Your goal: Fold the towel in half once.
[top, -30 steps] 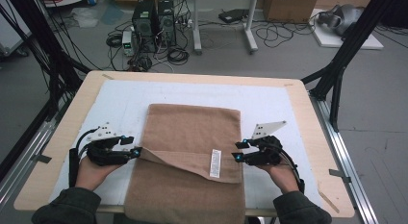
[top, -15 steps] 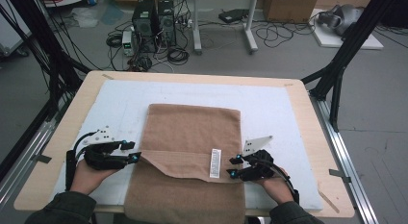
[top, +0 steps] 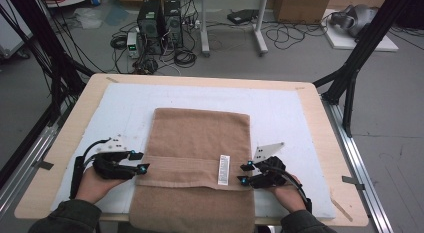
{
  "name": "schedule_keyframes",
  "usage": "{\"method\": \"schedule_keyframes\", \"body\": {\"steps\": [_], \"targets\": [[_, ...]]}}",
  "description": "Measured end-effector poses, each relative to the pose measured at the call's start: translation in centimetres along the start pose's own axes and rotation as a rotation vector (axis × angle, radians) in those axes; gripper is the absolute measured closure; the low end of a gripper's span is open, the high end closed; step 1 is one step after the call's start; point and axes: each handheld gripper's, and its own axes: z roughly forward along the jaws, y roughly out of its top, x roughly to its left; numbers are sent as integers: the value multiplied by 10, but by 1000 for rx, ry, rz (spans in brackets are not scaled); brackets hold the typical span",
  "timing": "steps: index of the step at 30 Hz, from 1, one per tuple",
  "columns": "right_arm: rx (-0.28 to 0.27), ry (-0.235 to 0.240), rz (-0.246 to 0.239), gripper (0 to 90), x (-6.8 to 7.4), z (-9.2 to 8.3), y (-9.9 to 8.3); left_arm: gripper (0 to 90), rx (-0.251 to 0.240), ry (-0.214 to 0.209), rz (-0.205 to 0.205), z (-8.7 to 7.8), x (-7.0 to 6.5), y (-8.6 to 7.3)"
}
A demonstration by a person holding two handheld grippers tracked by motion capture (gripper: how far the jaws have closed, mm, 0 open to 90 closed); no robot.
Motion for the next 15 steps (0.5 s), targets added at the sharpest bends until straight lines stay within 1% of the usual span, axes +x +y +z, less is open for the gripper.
{"method": "schedule_keyframes", "body": {"steps": [1, 3, 4, 5, 6, 7, 8, 9, 10, 11, 12, 14, 15], "targets": [[2, 2, 4, 580, 0, 1, 0, 519, 22, -8, 18, 5, -2, 0], [15, 5, -5, 603, 0, 4, 0, 564, 64, -22, 51, 13, -6, 0], [20, 4, -12, 633, 1, 6, 0, 586, 85, -26, 61, 18, -7, -1], [24, 3, -19, 654, 2, 8, -1, 619, 103, -28, 68, 22, -9, -2], [21, -5, -24, 678, 3, 9, -1, 650, 110, -23, 82, 25, -10, -3], [20, -10, -20, 705, 3, 9, -1, 673, 86, -19, 86, 26, -11, -5], [22, -8, -6, 734, 3, 9, 0, 736, 67, -18, 71, 27, -11, -8], [27, -8, 1, 757, 2, 9, 0, 772, 46, -12, 64, 27, -11, -10], [27, -5, 0, 779, 2, 9, 0, 810, 34, -12, 45, 27, -12, -11], [34, -3, -3, 810, 2, 9, 1, 838, 29, -7, 42, 26, -12, -12], [37, -1, -6, 834, 2, 9, 2, 850, 24, -4, 43, 26, -12, -12], [48, 5, -1, 851, 1, 9, 4, 861, 18, 0, 35, 25, -13, -12], [49, 5, -2, 855, 1, 9, 5, 863, 16, 1, 37, 24, -12, -12]]}}
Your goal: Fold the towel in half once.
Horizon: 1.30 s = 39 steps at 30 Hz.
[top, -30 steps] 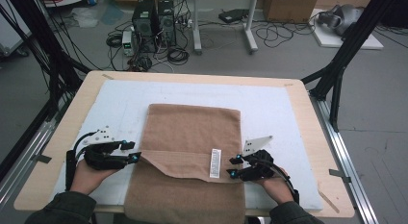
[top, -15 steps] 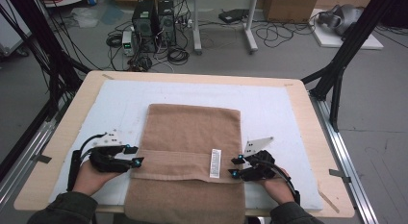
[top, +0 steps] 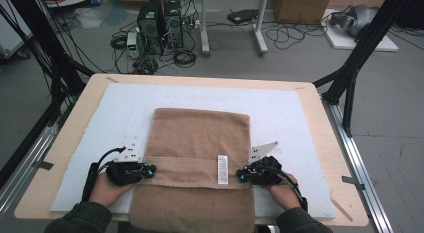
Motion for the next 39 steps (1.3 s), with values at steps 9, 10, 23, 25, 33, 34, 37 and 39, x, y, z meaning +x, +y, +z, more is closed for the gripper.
{"method": "schedule_keyframes", "body": {"steps": [9, 10, 23, 25, 33, 34, 37, 39], "targets": [[-92, -7, -17, 861, 1, -33, 15, 866, -96, 6, -6, -29, -6, 14], [-105, -4, -20, 861, 3, -38, 17, 866, -111, 4, -9, -34, -7, 15], [-144, 148, -119, 741, 66, -70, 3, 715, -120, -43, 23, -74, -63, -13], [-144, 153, -100, 673, 61, -66, 3, 621, -115, -20, 4, -68, -55, -12], [-128, -1, 16, 555, -2, -41, 18, 517, -116, 114, -6, -32, -5, 12], [-137, -19, 38, 537, -14, -37, 22, 500, -118, 125, -30, -28, 2, 13], [-126, -85, 41, 521, -34, -28, 31, 474, -135, 177, -57, -15, 21, 20], [-105, -130, 51, 495, -49, -22, 35, 467, -122, 181, -75, -6, 32, 26]]}}
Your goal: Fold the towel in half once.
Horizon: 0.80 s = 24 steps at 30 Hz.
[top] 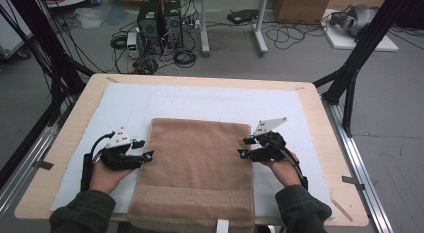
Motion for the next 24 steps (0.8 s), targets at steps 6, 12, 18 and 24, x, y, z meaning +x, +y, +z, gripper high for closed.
{"method": "schedule_keyframes", "body": {"steps": [6, 12, 18, 24], "targets": [[41, -72, 104, 368, -36, 21, -4, 479, 49, -5, -101, 32, 26, 1], [101, -123, 178, 330, -52, 33, -16, 444, 76, 22, -144, 46, 35, -6], [70, -68, 182, 622, -52, 38, -20, 653, 61, 19, -138, 49, 32, -5], [51, -11, 140, 821, -52, 40, -14, 828, 93, 57, -70, 50, 26, 8]]}}
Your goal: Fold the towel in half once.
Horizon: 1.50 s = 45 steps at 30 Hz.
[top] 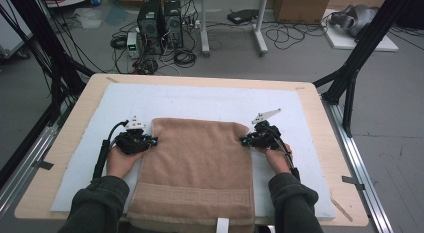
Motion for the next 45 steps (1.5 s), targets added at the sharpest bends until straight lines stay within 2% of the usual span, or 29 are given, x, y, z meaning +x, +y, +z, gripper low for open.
{"method": "schedule_keyframes", "body": {"steps": [2, 5, 7, 11, 12, 13, 14, 15, 16, 17, 19, 20, 21, 22, 24, 27, 29, 31, 35, 36, 39, 41, 42, 43, 45], "targets": [[-11, -30, 0, 824, -1, -5, 5, 833, -29, 18, -7, -2, 0, 6], [-37, -74, -28, 825, -2, -16, 21, 835, -70, 51, -6, -6, 2, 19], [-48, -103, -47, 825, -5, -24, 36, 835, -104, 81, 3, -10, 3, 32], [-90, -156, -76, 825, -14, -45, 67, 835, -177, 112, 6, -20, 13, 65], [-103, -165, -81, 823, -16, -50, 74, 834, -188, 111, -9, -21, 17, 73], [-111, -176, -85, 803, -19, -54, 81, 826, -189, 119, -14, -21, 22, 80], [-125, -194, -87, 723, -22, -57, 86, 784, -177, 143, -21, -19, 25, 85], [-132, -227, -75, 608, -26, -58, 89, 697, -176, 151, -28, -18, 29, 86], [-139, -238, -51, 557, -31, -58, 89, 638, -177, 134, -51, -17, 31, 85], [-140, -220, -33, 533, -34, -58, 87, 621, -157, 114, -54, -16, 33, 82], [-105, -198, -8, 454, -37, -52, 80, 583, -129, 102, -33, -15, 32, 74], [-75, -177, 6, 445, -37, -50, 77, 572, -127, 93, -33, -16, 31, 69], [-77, -163, 5, 447, -35, -48, 73, 563, -129, 85, -30, -17, 30, 64], [-103, -155, 1, 449, -31, -48, 67, 545, -116, 67, -34, -18, 29, 60], [-86, -74, 40, 401, -26, -46, 63, 506, -122, 37, -24, -23, 23, 50], [-103, -107, -52, 440, -5, -48, 51, 494, -118, 12, -5, -32, 13, 35], [-101, -76, -37, 434, 3, -50, 43, 484, -126, -2, 8, -40, 6, 25], [-96, -75, -66, 436, 15, -51, 34, 479, -120, -14, 23, -47, -2, 17], [-97, -39, -82, 452, 35, -51, 16, 448, -126, -26, 59, -58, -19, -1], [-105, -28, -81, 459, 40, -51, 11, 429, -123, -18, 73, -61, -23, -6], [-93, -30, -121, 478, 57, -48, -5, 407, -143, -39, 61, -66, -32, -20], [-81, -7, -133, 503, 66, -45, -15, 391, -124, -38, 81, -68, -38, -27], [-75, 6, -138, 521, 70, -43, -20, 391, -132, -47, 70, -68, -41, -31], [-70, 13, -153, 543, 74, -42, -24, 404, -122, -51, 77, -68, -44, -34], [-96, 41, -156, 581, 80, -43, -29, 501, -125, -87, 97, -70, -50, -41]]}}
